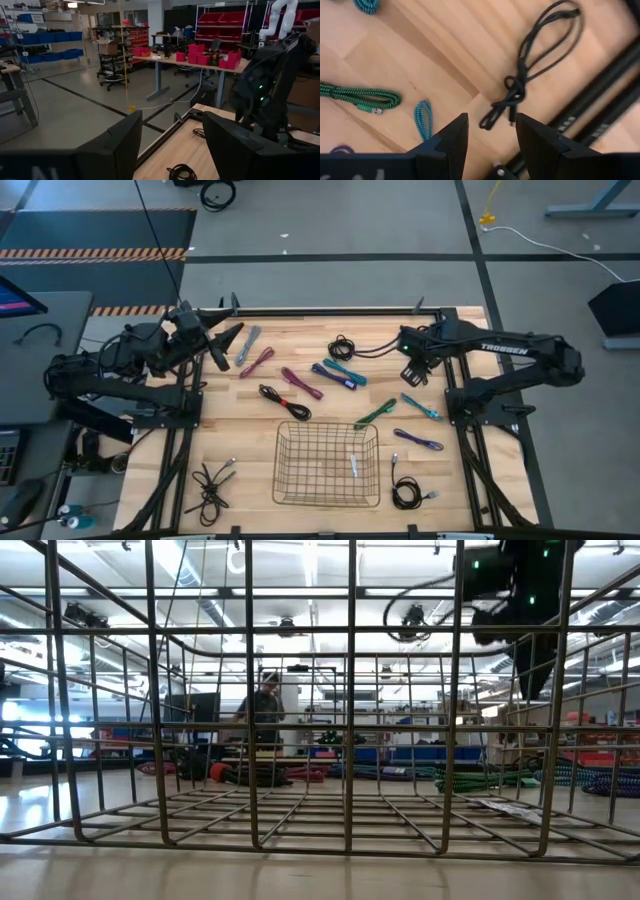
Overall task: Pick and place USB-C Cables
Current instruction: Put the black charger cable into the wire basket
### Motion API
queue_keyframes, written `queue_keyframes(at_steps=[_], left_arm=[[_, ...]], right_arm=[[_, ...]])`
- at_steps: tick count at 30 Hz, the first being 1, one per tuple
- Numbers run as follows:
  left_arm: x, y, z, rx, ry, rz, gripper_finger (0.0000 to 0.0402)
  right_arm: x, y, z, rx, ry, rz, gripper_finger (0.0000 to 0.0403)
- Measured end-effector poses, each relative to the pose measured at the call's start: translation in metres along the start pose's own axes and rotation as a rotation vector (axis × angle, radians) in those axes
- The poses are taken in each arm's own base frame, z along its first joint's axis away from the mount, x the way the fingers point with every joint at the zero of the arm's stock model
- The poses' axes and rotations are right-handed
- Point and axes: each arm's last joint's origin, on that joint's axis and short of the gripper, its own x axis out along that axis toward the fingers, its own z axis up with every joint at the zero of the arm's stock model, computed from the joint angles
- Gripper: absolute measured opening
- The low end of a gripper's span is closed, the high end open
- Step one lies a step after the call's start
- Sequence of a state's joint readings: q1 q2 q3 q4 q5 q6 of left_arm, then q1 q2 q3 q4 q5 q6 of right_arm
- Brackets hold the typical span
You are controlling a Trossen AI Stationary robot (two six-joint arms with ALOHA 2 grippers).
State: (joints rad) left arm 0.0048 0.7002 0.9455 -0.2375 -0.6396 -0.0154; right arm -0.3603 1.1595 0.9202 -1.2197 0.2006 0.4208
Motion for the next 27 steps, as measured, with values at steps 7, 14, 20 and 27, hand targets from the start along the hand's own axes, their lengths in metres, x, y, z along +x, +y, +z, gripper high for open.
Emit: queue_keyframes(at_steps=[7,14,20,27], left_arm=[[0.0,0.0,0.0,-0.025,0.003,0.0,0.0218],[0.0,0.0,0.0,-0.025,0.004,0.0,0.0218],[0.0,0.0,0.0,-0.03,0.004,0.001,0.0218],[0.0,0.0,-0.001,-0.047,0.006,0.001,0.0218]], right_arm=[[0.032,-0.015,-0.005,0.151,0.059,-0.017,0.0172],[0.058,-0.026,-0.012,0.266,0.088,-0.038,0.0172],[0.077,-0.028,-0.013,0.279,0.034,-0.017,0.0172],[0.093,-0.032,-0.019,0.308,0.024,0.004,0.0172]])
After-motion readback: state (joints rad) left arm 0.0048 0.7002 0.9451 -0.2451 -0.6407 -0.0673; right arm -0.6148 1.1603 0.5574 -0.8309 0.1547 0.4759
